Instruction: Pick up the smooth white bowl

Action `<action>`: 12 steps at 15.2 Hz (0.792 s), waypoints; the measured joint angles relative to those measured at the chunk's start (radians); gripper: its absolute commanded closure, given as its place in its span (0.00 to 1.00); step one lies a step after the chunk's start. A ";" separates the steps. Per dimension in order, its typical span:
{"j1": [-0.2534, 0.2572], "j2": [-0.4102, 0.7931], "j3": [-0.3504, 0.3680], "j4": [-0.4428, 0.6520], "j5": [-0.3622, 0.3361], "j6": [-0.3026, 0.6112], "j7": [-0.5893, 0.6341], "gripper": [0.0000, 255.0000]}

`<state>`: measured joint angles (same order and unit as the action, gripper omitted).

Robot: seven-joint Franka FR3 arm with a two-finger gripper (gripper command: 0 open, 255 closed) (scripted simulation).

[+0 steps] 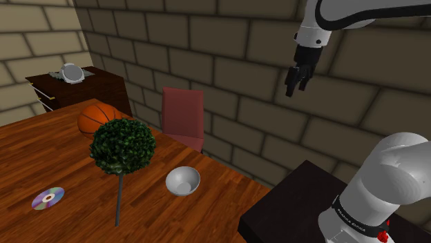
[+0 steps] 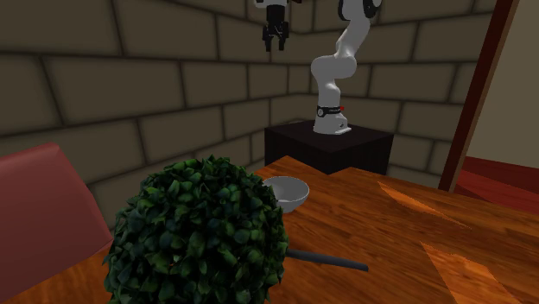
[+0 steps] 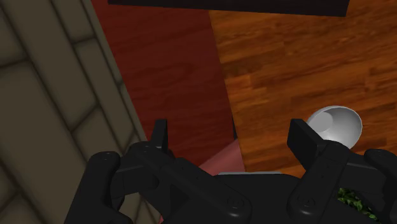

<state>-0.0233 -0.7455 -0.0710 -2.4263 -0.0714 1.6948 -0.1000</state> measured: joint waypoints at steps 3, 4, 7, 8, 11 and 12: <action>0.008 0.019 0.013 -0.017 0.011 0.034 0.016 0.00; 0.017 0.028 0.029 -0.027 0.022 0.054 0.035 0.00; 0.041 0.071 0.069 -0.061 0.052 0.132 0.082 0.00; 0.050 0.090 0.084 -0.070 0.062 0.160 0.099 0.00; 0.072 0.144 0.122 -0.095 0.086 0.241 0.143 0.00; 0.080 0.177 0.137 -0.094 0.094 0.275 0.160 0.00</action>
<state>0.0566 -0.5681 0.0664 -2.5208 0.0230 1.9699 0.0599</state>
